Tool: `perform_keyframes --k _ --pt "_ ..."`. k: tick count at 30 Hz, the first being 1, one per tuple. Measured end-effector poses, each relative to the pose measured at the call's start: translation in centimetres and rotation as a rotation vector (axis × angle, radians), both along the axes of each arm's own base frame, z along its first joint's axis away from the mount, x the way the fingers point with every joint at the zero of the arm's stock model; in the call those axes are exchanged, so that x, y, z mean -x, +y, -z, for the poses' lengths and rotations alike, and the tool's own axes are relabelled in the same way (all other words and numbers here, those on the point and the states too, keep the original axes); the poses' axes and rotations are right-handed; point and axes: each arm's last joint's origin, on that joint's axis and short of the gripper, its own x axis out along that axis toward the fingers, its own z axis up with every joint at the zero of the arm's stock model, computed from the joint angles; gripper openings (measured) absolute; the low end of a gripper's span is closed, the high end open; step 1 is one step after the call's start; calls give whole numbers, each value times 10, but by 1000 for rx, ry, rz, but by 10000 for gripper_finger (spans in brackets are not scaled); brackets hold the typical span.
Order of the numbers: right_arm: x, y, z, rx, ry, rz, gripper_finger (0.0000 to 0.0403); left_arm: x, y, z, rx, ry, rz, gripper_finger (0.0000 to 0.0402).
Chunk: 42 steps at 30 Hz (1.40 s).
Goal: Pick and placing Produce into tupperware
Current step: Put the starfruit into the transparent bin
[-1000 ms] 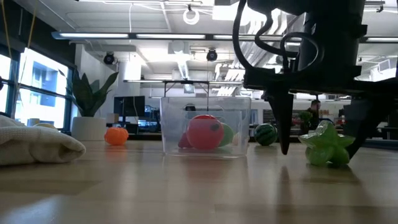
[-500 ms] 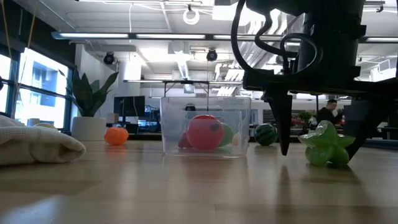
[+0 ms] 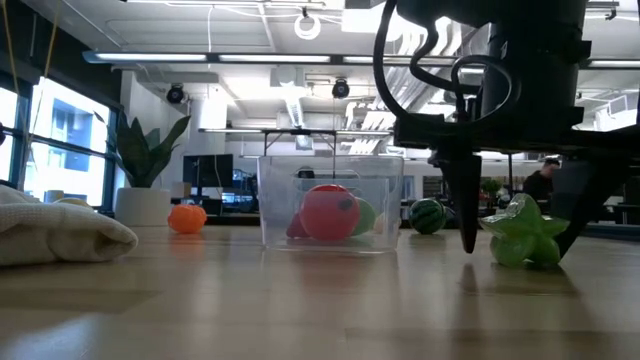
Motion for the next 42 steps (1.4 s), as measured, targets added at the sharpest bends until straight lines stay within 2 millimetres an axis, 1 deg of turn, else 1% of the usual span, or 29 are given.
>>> perform_keyframes --k 13,19,23,31,34,38,42 --pt "0 0 0 -5 7 -2 226 0 0 0 0 0 0 113" --pt "0 0 0 -5 6 -14 225 0 0 0 0 0 0 113" --pt "-3 2 -4 15 13 -47 225 0 0 0 0 0 0 113" --pt "-13 4 -22 67 -29 -102 225 0 0 0 0 -1 0 113" --pt "-15 5 -31 84 -20 -116 225 0 0 0 0 0 0 113" --pt "-19 5 -50 124 -12 -140 224 0 0 0 0 0 0 113" --pt "-22 5 -76 198 -12 -149 224 0 0 0 0 0 0 113"
